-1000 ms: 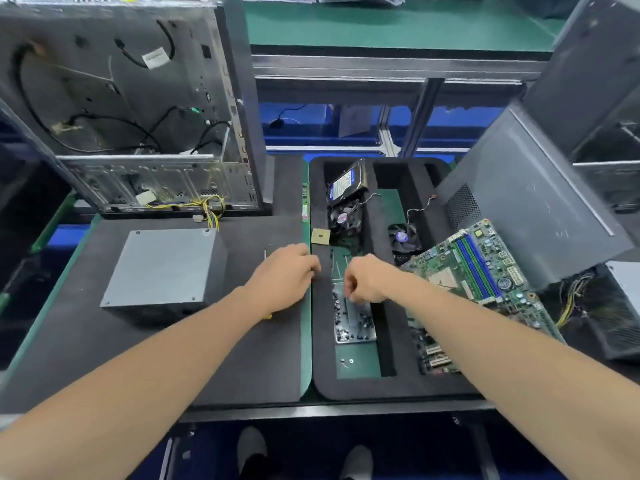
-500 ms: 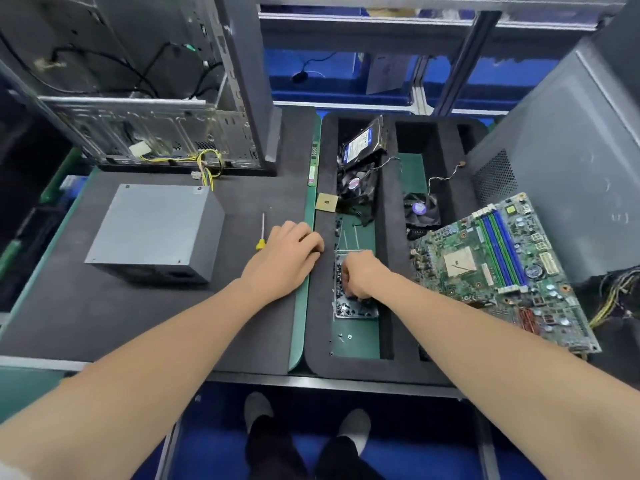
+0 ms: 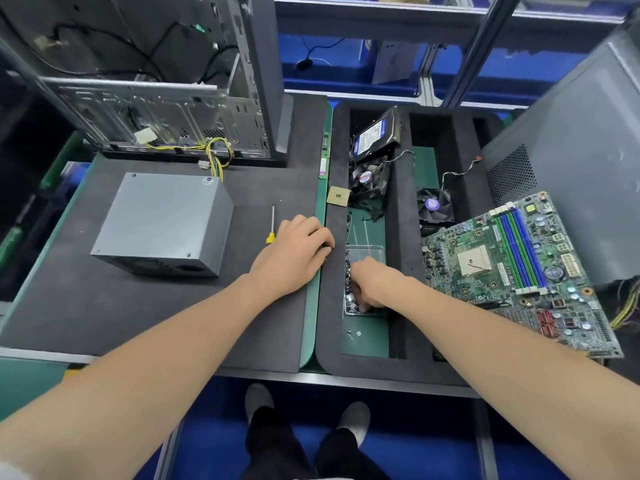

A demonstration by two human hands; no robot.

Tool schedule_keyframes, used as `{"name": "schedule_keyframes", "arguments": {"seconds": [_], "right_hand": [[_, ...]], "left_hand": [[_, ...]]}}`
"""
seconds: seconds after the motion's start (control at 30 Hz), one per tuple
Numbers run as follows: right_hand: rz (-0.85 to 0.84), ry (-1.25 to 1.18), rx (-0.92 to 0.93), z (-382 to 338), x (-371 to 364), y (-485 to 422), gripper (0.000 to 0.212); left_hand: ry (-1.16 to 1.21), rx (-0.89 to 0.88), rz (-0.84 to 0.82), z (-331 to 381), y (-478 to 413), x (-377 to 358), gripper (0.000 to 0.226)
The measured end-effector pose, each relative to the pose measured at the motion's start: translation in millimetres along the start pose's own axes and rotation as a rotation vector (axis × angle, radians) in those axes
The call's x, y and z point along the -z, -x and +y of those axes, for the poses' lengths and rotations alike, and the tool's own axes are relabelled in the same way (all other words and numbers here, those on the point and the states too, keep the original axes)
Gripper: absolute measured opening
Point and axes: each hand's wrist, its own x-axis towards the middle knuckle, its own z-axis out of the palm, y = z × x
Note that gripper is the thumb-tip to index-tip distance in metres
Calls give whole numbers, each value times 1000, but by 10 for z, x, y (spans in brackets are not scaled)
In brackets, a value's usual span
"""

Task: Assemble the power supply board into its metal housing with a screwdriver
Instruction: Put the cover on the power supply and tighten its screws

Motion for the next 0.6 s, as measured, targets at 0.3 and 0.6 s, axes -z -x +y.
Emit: {"name": "schedule_keyframes", "arguments": {"seconds": [0.3, 0.6], "right_hand": [[21, 155, 74, 10, -211, 28, 31], [255, -262, -58, 163, 372, 338, 21]], "left_hand": [[12, -7, 21, -7, 3, 6, 10], [165, 100, -11, -10, -19, 62, 10]]}}
